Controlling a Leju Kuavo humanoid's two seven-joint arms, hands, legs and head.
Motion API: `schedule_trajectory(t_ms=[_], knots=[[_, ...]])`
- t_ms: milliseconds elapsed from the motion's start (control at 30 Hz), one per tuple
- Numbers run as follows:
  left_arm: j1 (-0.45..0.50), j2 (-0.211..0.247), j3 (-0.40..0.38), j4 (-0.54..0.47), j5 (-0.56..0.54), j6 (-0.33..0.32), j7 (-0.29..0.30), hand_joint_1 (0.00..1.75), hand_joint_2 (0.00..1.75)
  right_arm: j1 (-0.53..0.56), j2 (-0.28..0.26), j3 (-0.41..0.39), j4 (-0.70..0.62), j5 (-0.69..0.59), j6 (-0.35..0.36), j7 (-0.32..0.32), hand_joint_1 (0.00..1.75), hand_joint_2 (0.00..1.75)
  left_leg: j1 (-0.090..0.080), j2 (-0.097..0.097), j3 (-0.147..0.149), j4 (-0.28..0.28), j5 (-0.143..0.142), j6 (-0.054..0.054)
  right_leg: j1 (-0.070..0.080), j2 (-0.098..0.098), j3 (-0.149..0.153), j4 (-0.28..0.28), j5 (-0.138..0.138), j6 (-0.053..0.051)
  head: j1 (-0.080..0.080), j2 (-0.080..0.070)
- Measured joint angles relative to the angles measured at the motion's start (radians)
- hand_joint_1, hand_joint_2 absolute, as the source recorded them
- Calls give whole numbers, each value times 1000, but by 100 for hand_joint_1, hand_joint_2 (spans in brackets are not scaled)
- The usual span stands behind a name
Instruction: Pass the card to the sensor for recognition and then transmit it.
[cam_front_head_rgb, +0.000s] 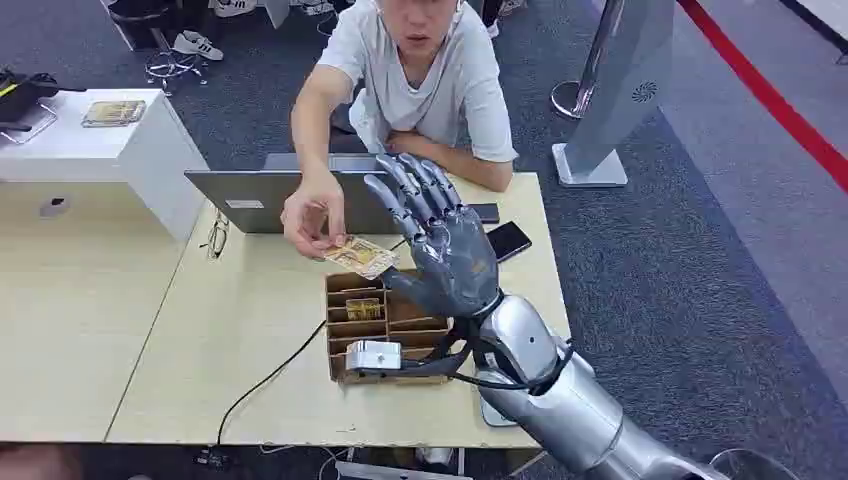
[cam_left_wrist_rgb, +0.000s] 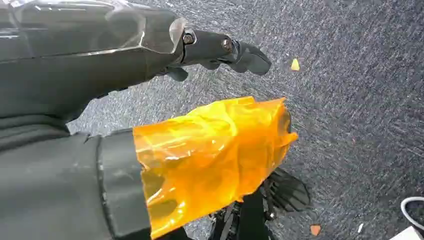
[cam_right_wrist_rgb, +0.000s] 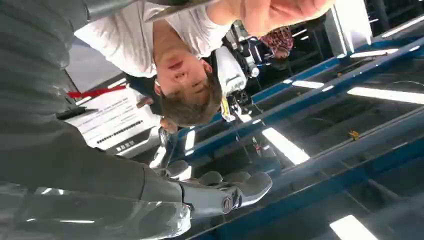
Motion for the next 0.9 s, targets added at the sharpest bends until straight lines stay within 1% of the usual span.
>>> schedule_trajectory(t_ms=[367,400,433,467,533,567,600,667,733,767,800,900], knots=[[4,0,-6,0,-10,-3,5,0,0,4,0,0,0,4,-3,3,0,175,0,0,0,0,0,0,0,0,0,0,0,0,0,0],[4,0,-7,0,-11,-3,5,0,0,5,0,0,0,4,-2,3,150,175,0,0,0,0,0,0,0,0,0,0,0,0,0,0],[5,0,-7,0,-12,-3,5,0,0,5,0,0,0,4,-1,2,169,175,0,0,0,0,0,0,0,0,0,0,0,0,0,0],[5,0,-7,0,-12,-3,5,0,0,5,0,0,0,2,-1,0,169,175,0,0,0,0,0,0,0,0,0,0,0,0,0,0],[7,0,-8,0,-15,-3,5,0,0,5,0,0,0,-1,1,-2,175,175,0,0,0,0,0,0,0,0,0,0,0,0,0,0],[7,0,-8,0,-15,-3,5,0,0,6,0,0,0,-1,2,-3,175,175,0,0,0,0,0,0,0,0,0,0,0,0,0,0],[8,0,-8,0,-16,-3,5,0,0,6,0,0,0,-5,3,-4,169,175,0,0,0,0,0,0,0,0,0,0,0,0,0,0],[8,0,-8,0,-17,-3,6,0,0,6,0,0,0,-12,5,-8,169,175,0,0,0,0,0,0,0,0,0,0,0,0,0,0],[8,0,-8,0,-18,-3,6,0,0,6,0,0,0,-13,5,-10,173,175,0,0,0,0,0,0,0,0,0,0,0,0,0,0],[8,0,-8,0,-18,-3,6,0,0,6,0,0,0,-13,5,-11,171,175,0,0,0,0,0,0,0,0,0,0,0,0,0,0],[8,0,-8,0,-18,-3,6,0,0,6,0,0,0,-14,6,-12,175,175,0,0,0,0,0,0,0,0,0,0,0,0,0,0],[8,0,-8,0,-19,-4,5,0,0,6,0,0,-2,-20,6,-15,173,175,0,0,0,0,0,0,0,0,0,0,0,0,0,0]])
